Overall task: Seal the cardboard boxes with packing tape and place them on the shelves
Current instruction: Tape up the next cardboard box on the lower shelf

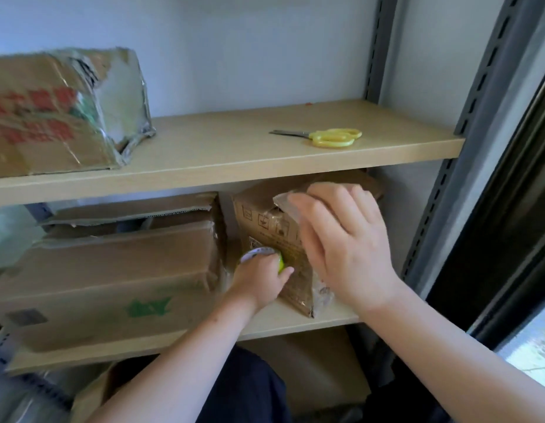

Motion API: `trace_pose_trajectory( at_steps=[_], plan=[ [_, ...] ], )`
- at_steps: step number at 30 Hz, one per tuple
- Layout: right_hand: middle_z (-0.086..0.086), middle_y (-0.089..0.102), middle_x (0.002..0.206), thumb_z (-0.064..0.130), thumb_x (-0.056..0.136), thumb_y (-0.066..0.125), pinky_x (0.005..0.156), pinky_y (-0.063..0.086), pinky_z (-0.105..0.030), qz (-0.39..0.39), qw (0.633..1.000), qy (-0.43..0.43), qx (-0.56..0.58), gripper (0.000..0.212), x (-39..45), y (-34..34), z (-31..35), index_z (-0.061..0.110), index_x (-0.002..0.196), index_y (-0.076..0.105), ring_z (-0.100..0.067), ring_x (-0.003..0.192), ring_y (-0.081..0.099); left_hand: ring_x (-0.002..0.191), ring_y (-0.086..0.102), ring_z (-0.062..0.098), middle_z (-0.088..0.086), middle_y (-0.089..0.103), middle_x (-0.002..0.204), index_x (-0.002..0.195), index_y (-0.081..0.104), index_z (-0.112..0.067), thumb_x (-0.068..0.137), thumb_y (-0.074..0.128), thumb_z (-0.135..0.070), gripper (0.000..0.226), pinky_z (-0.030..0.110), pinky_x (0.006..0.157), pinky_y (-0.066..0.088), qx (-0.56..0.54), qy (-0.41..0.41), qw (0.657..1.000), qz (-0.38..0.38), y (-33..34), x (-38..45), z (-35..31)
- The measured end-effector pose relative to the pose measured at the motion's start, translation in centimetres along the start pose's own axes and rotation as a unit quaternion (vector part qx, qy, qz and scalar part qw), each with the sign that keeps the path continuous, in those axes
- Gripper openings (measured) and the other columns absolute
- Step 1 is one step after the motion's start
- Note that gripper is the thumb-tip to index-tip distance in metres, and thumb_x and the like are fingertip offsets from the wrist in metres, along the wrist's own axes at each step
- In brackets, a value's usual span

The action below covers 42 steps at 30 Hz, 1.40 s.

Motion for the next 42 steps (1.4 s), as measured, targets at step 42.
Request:
trace_pose_trajectory(
  at_steps=[42],
  plan=[
    [0.018, 0.07, 0.078, 0.017, 0.09, 0.07, 0.047, 0.042, -0.02, 0.292, 0.69, 0.507, 0.426, 0.012, -15.9, 7.0, -0.5, 0.027, 0.095, 0.067, -0.01, 0.052, 0.053, 0.081, 0.062, 0.021, -0.001, 0.064, 0.103, 0.117, 0.035, -0.025, 0.093, 0.055, -0.041, 0.034, 0.033, 0.064, 0.046, 0.04, 0.013, 0.999, 0.03, -2.1, -0.6, 1.2]
  ],
)
Point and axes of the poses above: each hand's wrist, its own x-axis towards the middle knuckle, its own y-axis out of the palm, z = x × y, the point moved 2 cm from there along x, towards the middle knuckle
